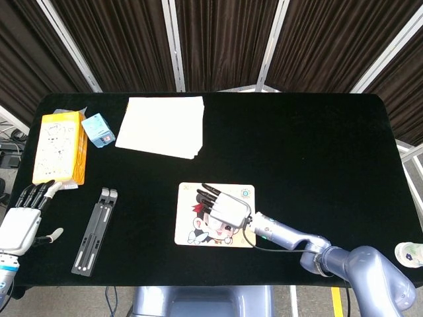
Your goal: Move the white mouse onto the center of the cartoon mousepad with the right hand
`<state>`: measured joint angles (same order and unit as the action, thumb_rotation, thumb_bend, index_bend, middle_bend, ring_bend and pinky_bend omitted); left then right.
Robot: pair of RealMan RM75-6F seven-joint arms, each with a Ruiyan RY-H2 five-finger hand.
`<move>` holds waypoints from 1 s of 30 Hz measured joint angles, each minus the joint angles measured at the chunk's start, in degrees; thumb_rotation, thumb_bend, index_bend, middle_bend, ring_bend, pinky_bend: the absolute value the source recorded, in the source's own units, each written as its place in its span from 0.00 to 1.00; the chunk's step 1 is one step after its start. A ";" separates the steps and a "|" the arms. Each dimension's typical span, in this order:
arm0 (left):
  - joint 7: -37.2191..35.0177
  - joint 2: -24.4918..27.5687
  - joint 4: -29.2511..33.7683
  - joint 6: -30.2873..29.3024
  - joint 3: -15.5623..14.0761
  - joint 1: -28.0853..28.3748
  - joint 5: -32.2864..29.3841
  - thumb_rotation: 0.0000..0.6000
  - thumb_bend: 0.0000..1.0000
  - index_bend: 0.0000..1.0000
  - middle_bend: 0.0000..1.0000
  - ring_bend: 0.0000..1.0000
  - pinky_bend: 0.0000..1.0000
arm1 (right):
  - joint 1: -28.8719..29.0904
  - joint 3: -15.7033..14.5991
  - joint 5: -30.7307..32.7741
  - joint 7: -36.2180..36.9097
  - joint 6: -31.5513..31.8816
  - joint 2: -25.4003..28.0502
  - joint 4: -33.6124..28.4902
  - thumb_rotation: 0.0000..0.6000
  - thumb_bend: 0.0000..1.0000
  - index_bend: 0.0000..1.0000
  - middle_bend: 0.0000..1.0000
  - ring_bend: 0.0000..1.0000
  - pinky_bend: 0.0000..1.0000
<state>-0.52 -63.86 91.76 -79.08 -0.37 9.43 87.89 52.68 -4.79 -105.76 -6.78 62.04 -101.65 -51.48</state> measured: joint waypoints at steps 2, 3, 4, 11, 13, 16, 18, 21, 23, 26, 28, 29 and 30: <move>0.01 0.03 0.05 0.04 0.01 0.01 -0.03 1.00 0.21 0.03 0.00 0.00 0.00 | -0.27 0.35 0.45 -0.82 0.10 0.00 -0.39 1.00 0.15 0.28 0.07 0.00 0.00; 0.03 0.04 0.06 0.02 0.02 0.01 -0.04 1.00 0.22 0.03 0.00 0.00 0.00 | -0.39 0.47 0.59 -1.15 0.16 0.01 -0.53 1.00 0.14 0.27 0.04 0.00 0.00; 0.04 0.04 0.07 0.02 0.02 0.01 -0.04 1.00 0.22 0.03 0.00 0.00 0.00 | -0.50 0.56 0.70 -1.50 0.24 0.03 -0.66 1.00 0.14 0.26 0.03 0.00 0.00; 0.02 -0.03 0.17 -0.04 0.11 -0.04 -0.27 1.00 0.21 0.03 0.00 0.00 0.00 | -1.70 1.12 1.80 -3.65 1.05 0.77 -2.01 1.00 0.11 0.21 0.00 0.00 0.00; 0.09 -0.06 0.17 -0.10 0.14 -0.05 -0.29 1.00 0.21 0.03 0.00 0.00 0.00 | -1.93 1.22 2.02 -4.26 1.15 1.14 -2.42 1.00 0.11 0.21 0.00 0.00 0.00; 0.12 -0.09 0.18 -0.17 0.18 -0.12 -0.42 1.00 0.21 0.03 0.00 0.00 0.00 | -2.39 1.52 2.50 -5.71 1.37 2.03 -3.33 1.00 0.11 0.21 0.00 0.00 0.00; 0.14 -0.11 0.20 -0.25 0.22 -0.16 -0.50 1.00 0.21 0.03 0.00 0.00 0.00 | -2.89 1.87 3.12 -7.15 1.54 2.92 -4.17 1.00 0.11 0.21 0.00 0.00 0.00; 0.34 -0.12 0.17 -0.33 0.19 -0.21 -0.42 1.00 0.21 0.03 0.00 0.00 0.00 | -4.21 2.57 4.58 -9.75 2.10 5.02 -6.40 1.00 0.11 0.21 0.00 0.00 0.00; 0.52 -0.09 0.12 -0.37 0.15 -0.21 -0.32 1.00 0.21 0.03 0.00 0.00 0.00 | -5.70 3.15 6.09 -11.71 2.85 6.91 -8.74 1.00 0.11 0.20 0.00 0.00 0.00; 0.63 -0.10 0.13 -0.53 0.10 -0.28 -0.20 1.00 0.22 0.03 0.00 0.00 0.00 | -8.61 3.88 8.61 -14.02 4.63 10.12 -12.83 1.00 0.11 0.20 0.00 0.00 0.00; 0.75 -0.13 0.12 -0.65 0.12 -0.32 -0.18 1.00 0.21 0.03 0.00 0.00 0.00 | -10.72 4.30 10.57 -14.78 5.95 12.00 -15.26 1.00 0.11 0.19 0.00 0.00 0.00; 0.80 -0.16 0.13 -0.71 0.15 -0.34 -0.20 1.00 0.21 0.03 0.00 0.00 0.00 | -12.14 4.58 12.06 -14.90 6.77 13.08 -16.79 1.00 0.11 0.18 0.00 0.00 0.00; 0.85 -0.19 0.14 -0.75 0.17 -0.36 -0.21 1.00 0.21 0.03 0.00 0.00 0.00 | -13.28 4.81 13.34 -14.87 7.41 13.87 -18.02 1.00 0.11 0.18 0.00 0.00 0.00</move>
<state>0.33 -64.05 91.90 -79.83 -0.20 9.07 87.68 39.40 0.02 -92.42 -21.64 69.44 -87.78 -69.51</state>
